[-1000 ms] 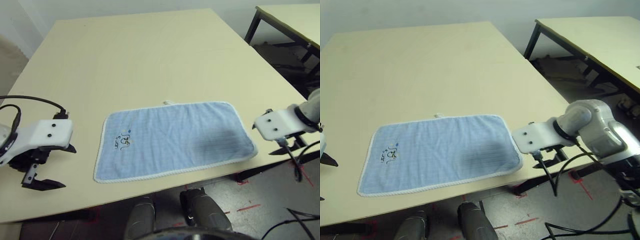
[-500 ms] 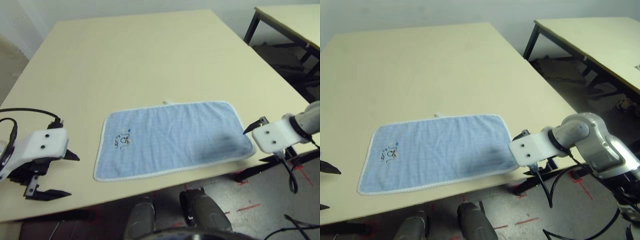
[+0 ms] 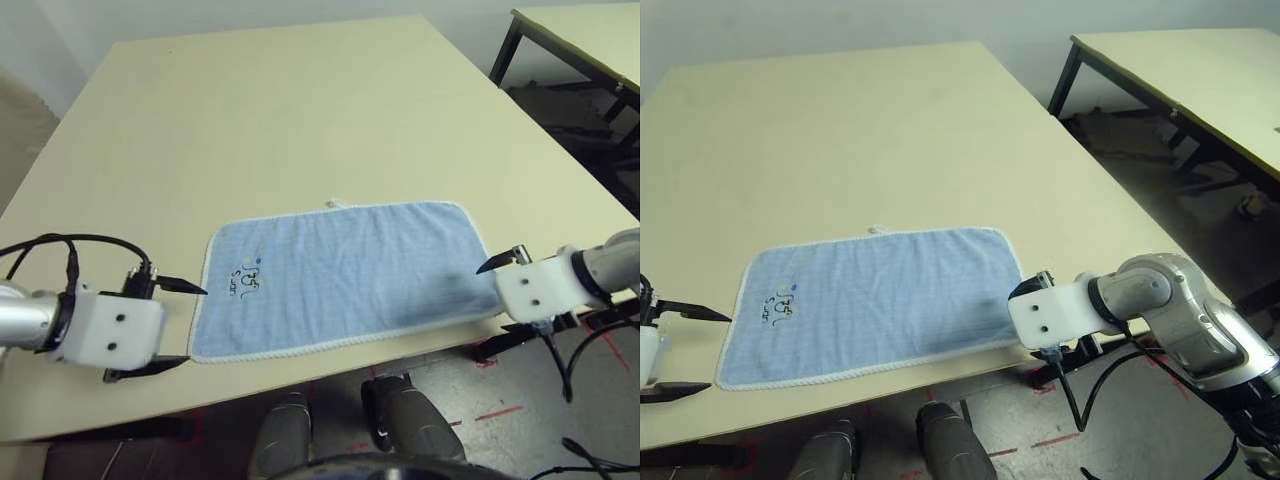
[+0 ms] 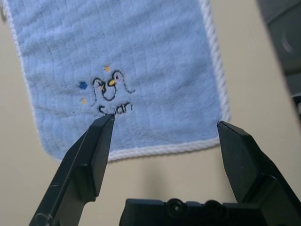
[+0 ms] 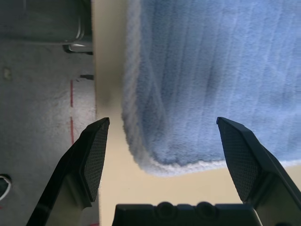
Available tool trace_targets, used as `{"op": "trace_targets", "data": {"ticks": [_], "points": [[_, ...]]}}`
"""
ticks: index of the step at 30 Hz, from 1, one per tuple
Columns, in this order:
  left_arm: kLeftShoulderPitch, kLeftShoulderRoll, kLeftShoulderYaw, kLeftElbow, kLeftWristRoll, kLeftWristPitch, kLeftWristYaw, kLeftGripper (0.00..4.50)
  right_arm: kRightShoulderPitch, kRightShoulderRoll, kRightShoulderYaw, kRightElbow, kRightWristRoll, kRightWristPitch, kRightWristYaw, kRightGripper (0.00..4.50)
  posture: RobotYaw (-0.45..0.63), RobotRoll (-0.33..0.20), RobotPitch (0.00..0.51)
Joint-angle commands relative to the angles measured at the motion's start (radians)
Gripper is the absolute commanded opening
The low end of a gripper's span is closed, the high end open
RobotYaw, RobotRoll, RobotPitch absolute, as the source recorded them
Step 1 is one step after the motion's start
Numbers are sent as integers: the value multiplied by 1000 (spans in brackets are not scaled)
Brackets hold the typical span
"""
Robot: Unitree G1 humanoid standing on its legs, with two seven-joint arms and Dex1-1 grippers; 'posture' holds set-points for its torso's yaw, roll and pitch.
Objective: Fold the towel and set it aside.
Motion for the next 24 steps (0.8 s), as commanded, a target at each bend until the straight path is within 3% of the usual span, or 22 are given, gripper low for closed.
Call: {"op": "trace_targets", "data": {"ticks": [1, 8, 15, 24], "points": [[27, 11, -26, 34, 35, -80, 23, 4452, 6, 11, 1, -20, -16, 16, -15, 4500, -87, 0, 103], [102, 25, -48, 12, 1, -45, 24, 4452, -3, 33, 9, -26, -25, 44, -20, 4500, -86, 0, 102], [92, 33, -111, 23, 78, -14, 76, 4452, -15, 46, 14, -19, -38, 50, -24, 4500, -87, 0, 100], [5, 42, -221, 63, 238, -26, 185, 1526, -6, 53, 10, -30, -43, 68, -28, 4500, -98, 0, 98]]}}
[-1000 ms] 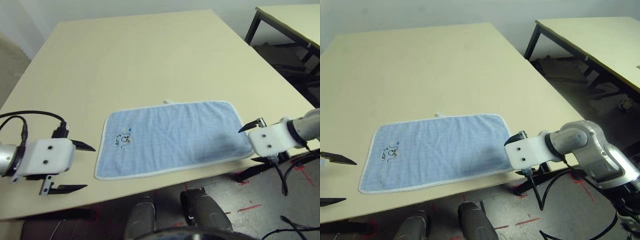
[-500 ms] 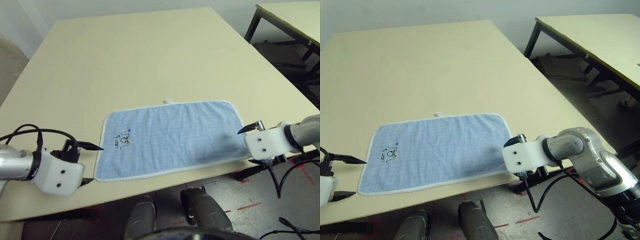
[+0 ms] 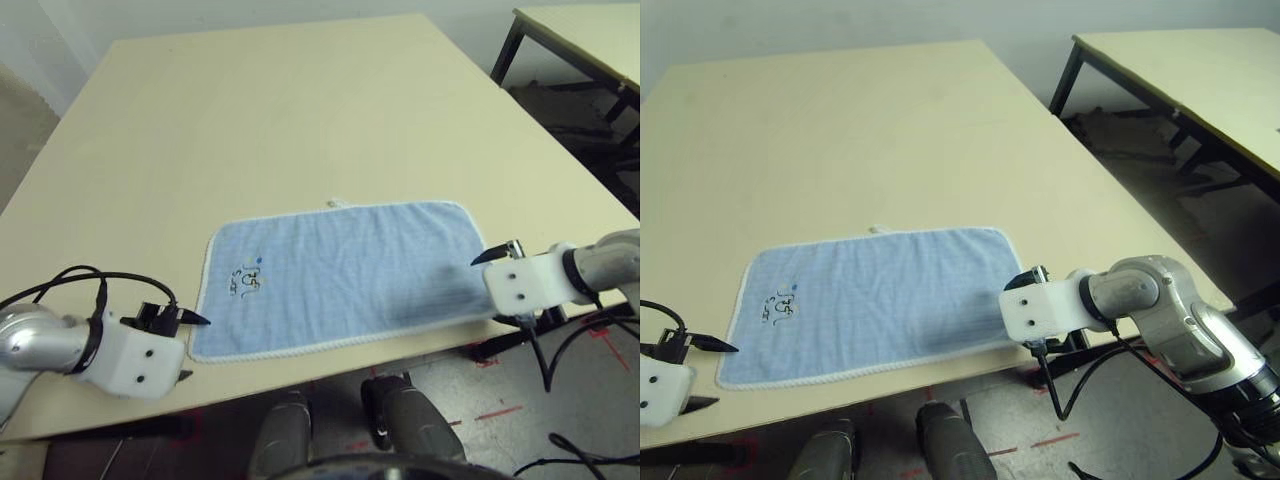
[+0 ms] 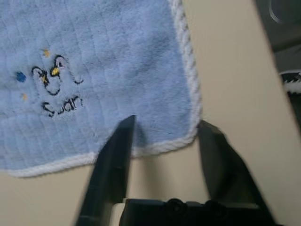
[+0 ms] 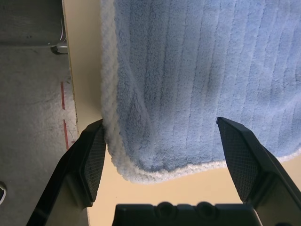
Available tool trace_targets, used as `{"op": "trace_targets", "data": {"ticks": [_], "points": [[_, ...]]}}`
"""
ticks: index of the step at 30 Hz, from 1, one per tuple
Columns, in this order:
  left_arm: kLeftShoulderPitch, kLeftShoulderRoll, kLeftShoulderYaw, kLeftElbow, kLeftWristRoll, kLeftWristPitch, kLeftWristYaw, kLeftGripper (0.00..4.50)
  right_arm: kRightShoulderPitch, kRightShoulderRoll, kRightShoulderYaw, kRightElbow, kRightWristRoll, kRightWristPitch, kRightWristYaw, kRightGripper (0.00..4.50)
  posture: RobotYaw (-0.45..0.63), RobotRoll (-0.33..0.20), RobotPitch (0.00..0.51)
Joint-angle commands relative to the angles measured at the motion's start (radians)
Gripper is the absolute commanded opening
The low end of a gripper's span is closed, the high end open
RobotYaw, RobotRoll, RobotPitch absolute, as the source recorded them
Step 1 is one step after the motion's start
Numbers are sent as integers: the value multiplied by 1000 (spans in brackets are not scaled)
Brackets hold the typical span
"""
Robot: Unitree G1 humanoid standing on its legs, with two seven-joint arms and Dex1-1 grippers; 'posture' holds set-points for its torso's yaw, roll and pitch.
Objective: Fold the towel and set it aside.
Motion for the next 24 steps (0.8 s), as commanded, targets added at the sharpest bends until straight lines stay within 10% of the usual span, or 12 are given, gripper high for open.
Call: {"op": "trace_targets", "data": {"ticks": [1, 4, 9, 20, 24], "points": [[-14, 11, -51, 27, 57, -1, 32, 1183, 4, 4, 3, -23, -2, 14, -3, 4500, -102, 0, 99], [-22, 16, -74, 28, 67, 3, 40, 162, 9, 3, 2, -29, -1, 21, -4, 4500, -103, 0, 98], [-16, 35, -92, 28, 61, 12, 44, 0, 16, -3, 2, -31, -4, 31, -3, 4054, -104, 0, 98], [8, 82, -59, 22, -71, 78, -7, 0, -1, -4, 3, -32, 9, 45, 21, 41, -100, 0, 98], [17, 91, -40, -15, -181, 167, -60, 0, -11, -3, 2, -45, 33, 72, 42, 15, -100, 0, 99]]}}
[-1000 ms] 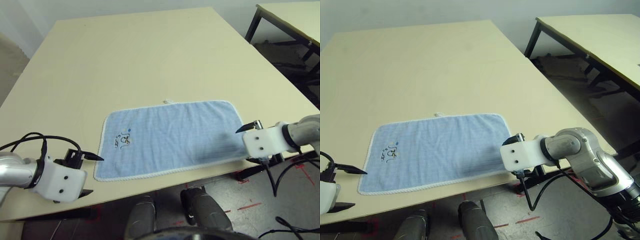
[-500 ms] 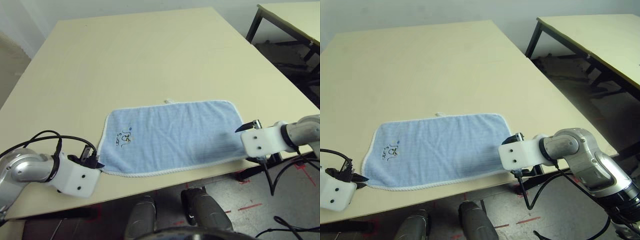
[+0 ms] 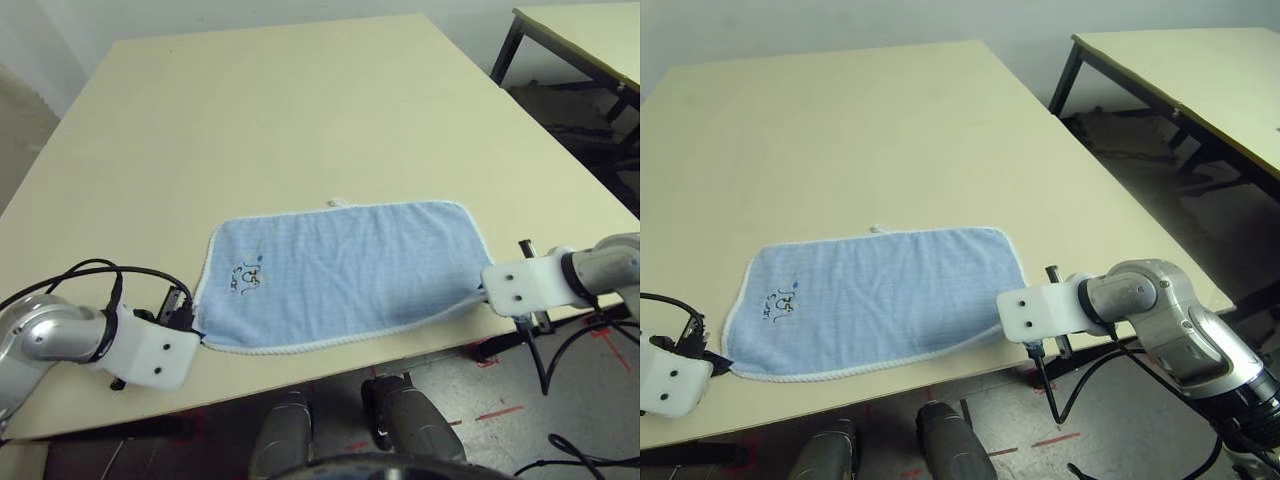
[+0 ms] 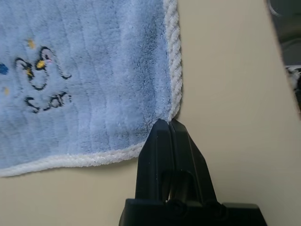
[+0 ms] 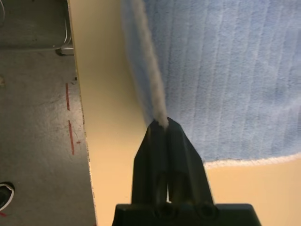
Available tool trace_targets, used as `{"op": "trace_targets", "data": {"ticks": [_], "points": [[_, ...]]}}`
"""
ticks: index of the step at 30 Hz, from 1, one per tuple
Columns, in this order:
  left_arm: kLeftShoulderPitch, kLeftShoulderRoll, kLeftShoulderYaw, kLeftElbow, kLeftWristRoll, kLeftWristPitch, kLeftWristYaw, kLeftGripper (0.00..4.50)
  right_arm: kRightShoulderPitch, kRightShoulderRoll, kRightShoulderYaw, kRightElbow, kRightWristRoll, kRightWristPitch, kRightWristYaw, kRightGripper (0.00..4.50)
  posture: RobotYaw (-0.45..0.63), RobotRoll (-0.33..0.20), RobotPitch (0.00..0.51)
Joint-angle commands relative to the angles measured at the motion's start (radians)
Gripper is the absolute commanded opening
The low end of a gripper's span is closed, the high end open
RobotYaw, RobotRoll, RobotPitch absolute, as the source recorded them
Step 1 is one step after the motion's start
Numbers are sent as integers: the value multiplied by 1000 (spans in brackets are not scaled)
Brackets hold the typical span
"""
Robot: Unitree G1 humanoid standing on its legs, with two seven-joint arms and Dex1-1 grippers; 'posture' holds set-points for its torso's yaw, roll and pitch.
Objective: Fold the towel and set it aside.
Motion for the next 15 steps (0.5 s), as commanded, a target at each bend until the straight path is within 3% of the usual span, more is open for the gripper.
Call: {"op": "trace_targets", "data": {"ticks": [1, 8, 15], "points": [[15, 15, 23, -38, -112, 96, -58, 0, -12, -1, 1, -21, 33, 26, 27, 15, -100, 0, 99], [-23, 31, 73, -91, -357, 385, -168, 0, -46, 13, 7, -8, 64, 77, 48, 15, -101, 0, 96], [-41, 50, 109, -75, -412, 480, -236, 0, -83, 17, 5, -1, 100, 149, 74, 15, -108, 0, 94]]}}
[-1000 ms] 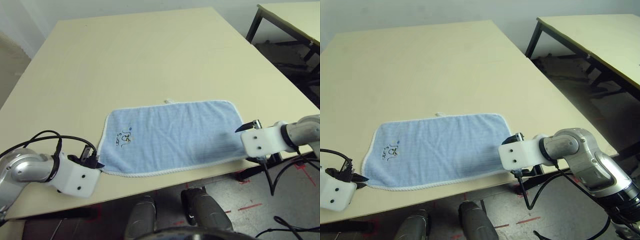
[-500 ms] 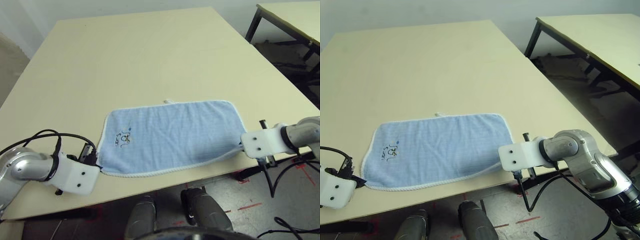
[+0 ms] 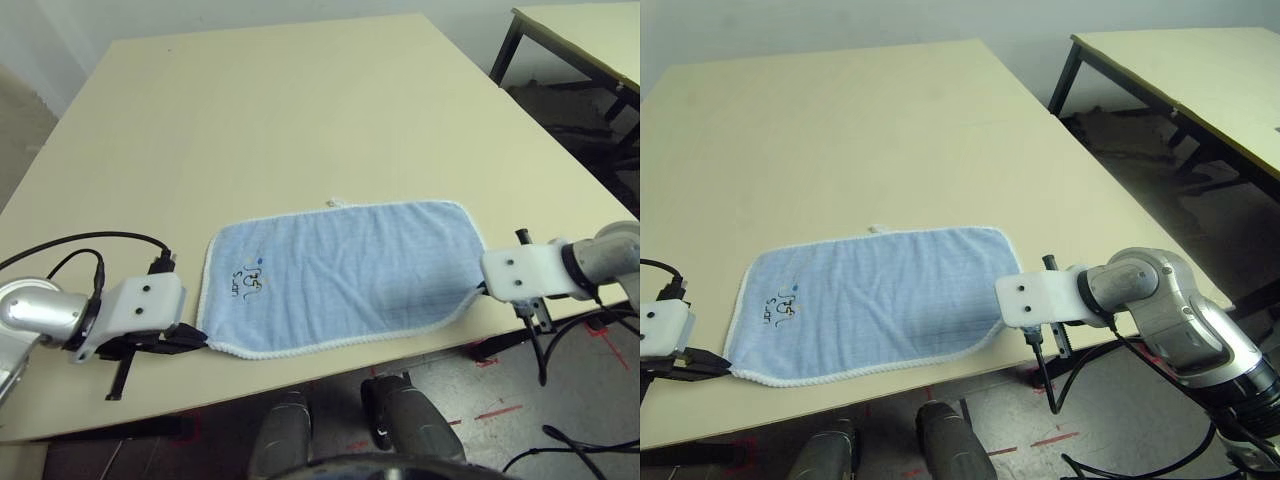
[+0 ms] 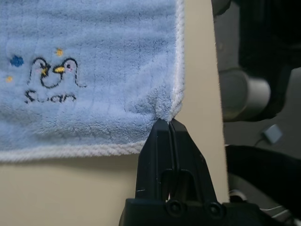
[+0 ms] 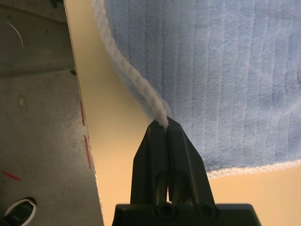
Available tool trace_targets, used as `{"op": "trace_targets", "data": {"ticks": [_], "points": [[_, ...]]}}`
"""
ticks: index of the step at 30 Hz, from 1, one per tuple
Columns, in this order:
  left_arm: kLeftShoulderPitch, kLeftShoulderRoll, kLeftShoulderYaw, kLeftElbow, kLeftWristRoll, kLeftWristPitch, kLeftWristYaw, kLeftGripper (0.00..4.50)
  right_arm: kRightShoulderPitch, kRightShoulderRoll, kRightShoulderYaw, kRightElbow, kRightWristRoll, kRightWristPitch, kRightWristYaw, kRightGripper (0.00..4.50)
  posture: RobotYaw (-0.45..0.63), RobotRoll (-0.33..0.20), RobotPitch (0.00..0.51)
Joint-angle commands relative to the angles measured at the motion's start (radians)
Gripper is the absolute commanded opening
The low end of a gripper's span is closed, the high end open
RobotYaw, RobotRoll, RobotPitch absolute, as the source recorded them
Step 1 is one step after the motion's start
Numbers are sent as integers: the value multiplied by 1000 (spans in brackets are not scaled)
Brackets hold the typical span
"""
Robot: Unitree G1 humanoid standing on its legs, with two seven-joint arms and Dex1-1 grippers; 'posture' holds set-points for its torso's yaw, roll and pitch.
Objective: Fold the towel and set it aside.
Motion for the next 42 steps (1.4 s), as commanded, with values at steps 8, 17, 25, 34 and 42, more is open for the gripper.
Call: {"op": "trace_targets", "data": {"ticks": [8, 17, 25, 34, 42], "points": [[-31, 29, 50, 29, -19, 54, -79, 0, -56, -17, 8, 48, 29, 10, 57, 15, -106, 0, 94], [-120, 36, 54, 76, -73, 146, -108, 0, -128, 6, 15, 46, 111, 206, 100, 15, -106, 0, 92], [-109, 63, 85, 76, -119, 254, -169, 0, -169, -72, 23, -5, 225, 404, 211, 15, -110, 0, 93], [104, 83, 186, -46, -154, 287, -196, 0, -113, -301, 74, -76, 401, 392, 230, 15, -104, 0, 99], [71, 103, 209, 29, -191, 322, -196, 0, -318, -164, 145, 105, 339, 421, 230, 15, -105, 0, 103]]}}
